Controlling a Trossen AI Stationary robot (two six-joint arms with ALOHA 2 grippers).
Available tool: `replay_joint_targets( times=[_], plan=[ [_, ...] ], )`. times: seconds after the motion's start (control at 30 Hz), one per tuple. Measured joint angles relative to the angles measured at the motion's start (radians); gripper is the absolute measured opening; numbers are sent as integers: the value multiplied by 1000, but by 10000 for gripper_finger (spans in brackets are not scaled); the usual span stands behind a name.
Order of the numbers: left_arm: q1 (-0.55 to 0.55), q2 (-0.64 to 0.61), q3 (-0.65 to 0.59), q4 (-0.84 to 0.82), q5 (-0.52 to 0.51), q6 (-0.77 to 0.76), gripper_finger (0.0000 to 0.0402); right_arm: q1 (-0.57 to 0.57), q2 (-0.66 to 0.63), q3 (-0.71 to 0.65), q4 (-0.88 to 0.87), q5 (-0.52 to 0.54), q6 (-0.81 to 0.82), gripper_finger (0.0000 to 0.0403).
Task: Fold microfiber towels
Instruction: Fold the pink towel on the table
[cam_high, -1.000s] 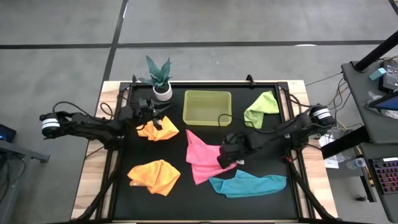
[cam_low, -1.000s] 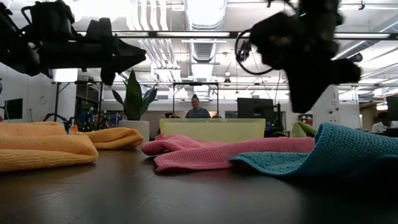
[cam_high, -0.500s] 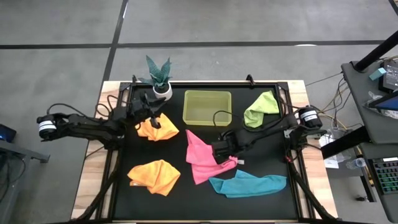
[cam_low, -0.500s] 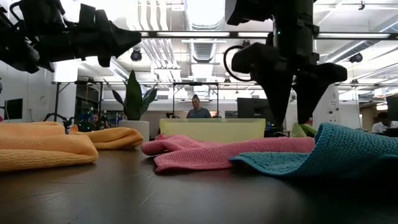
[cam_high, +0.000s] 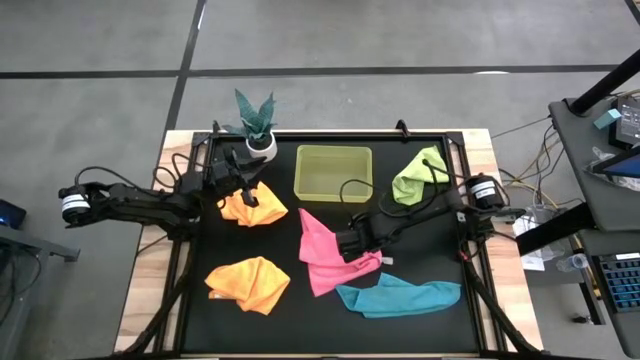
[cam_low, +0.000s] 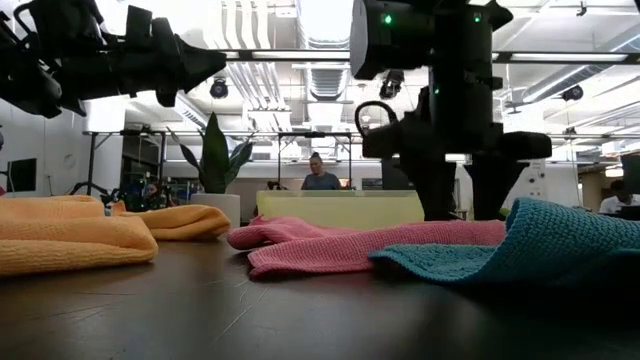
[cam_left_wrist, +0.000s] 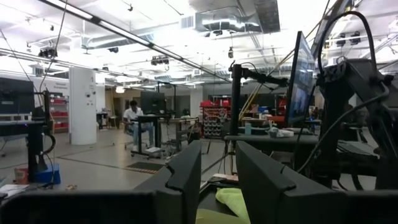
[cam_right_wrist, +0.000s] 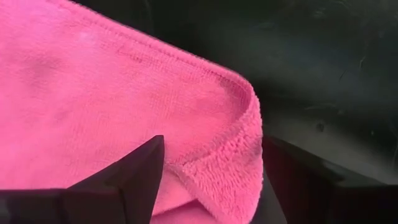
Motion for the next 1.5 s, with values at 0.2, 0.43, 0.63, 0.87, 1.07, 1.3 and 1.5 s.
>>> replay_joint_targets(
  times=[0.2, 0.43, 0.63, 0.87, 1.07, 1.3, 1.5],
  plan=[
    [0, 0, 0, 0, 0, 0, 86, 0, -1, 0, -4, 4, 5, 202],
    [0, 0, 2, 0, 0, 0, 86, 0, -2, 0, -4, 3, -6, 94],
    [0, 0, 2, 0, -2, 0, 86, 0, -16, 19, -44, 1, -63, 38],
    [0, 1, 4, 0, -2, 0, 86, 13, -39, 83, -113, 52, -297, 9],
    [0, 1, 8, 2, -2, 0, 86, 57, -103, 97, -115, 153, -486, 9],
    [0, 4, 27, 3, 111, 5, 87, 156, -194, 94, -110, 366, -659, 9],
    [-17, 24, 54, 2, 272, -3, 134, 221, -258, 78, -105, 548, -731, 9]
  ],
)
